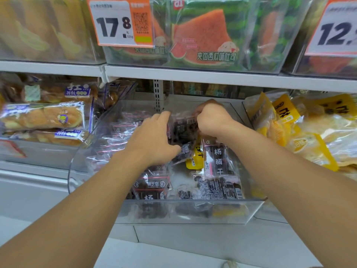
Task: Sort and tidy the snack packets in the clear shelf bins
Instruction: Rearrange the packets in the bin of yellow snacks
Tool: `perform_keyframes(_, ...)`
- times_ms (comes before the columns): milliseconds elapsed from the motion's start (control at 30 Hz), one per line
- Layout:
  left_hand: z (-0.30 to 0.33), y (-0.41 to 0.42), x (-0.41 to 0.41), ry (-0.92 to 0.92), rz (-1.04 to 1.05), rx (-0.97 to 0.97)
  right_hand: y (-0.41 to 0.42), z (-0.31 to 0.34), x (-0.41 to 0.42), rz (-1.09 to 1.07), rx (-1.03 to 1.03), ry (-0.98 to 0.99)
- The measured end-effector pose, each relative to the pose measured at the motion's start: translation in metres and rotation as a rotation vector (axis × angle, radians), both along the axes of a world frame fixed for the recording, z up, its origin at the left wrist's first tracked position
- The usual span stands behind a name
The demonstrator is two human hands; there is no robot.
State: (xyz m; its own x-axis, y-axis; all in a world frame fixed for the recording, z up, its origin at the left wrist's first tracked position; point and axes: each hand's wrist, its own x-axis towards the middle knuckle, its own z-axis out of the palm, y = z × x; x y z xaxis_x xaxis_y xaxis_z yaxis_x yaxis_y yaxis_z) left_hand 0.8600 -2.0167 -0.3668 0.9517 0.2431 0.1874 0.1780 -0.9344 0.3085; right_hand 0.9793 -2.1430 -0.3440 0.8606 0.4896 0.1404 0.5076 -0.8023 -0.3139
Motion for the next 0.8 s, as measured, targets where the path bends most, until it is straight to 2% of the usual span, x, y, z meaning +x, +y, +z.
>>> perform_keyframes(167,-0.002,0.009,-0.003,0.007,-0.035,0.035,0.013,-0.007,-0.011,0.003,-0.169,-0.003)
perform_keyframes(367,-0.007,0.013,0.002,0.116,-0.046,0.216,0.027,-0.006,-0.020,0.051,-0.170,0.008)
perform_keyframes(467,-0.007,0.017,0.004,0.103,-0.040,0.234,0.017,0.003,-0.042,0.131,-0.115,-0.216)
perform_keyframes(533,-0.007,0.020,0.004,0.105,-0.046,0.201,0.011,0.009,-0.055,0.262,-0.165,-0.368)
perform_keyframes(600,-0.006,0.023,0.003,0.142,-0.044,0.180,0.009,0.010,-0.061,0.383,-0.265,-0.330)
perform_keyframes(733,-0.003,0.025,0.000,0.178,-0.042,0.165,0.007,-0.008,-0.055,0.397,-0.553,-0.175)
perform_keyframes(800,-0.003,0.025,-0.002,0.178,-0.036,0.161,0.006,-0.014,-0.050,0.357,-0.531,-0.204)
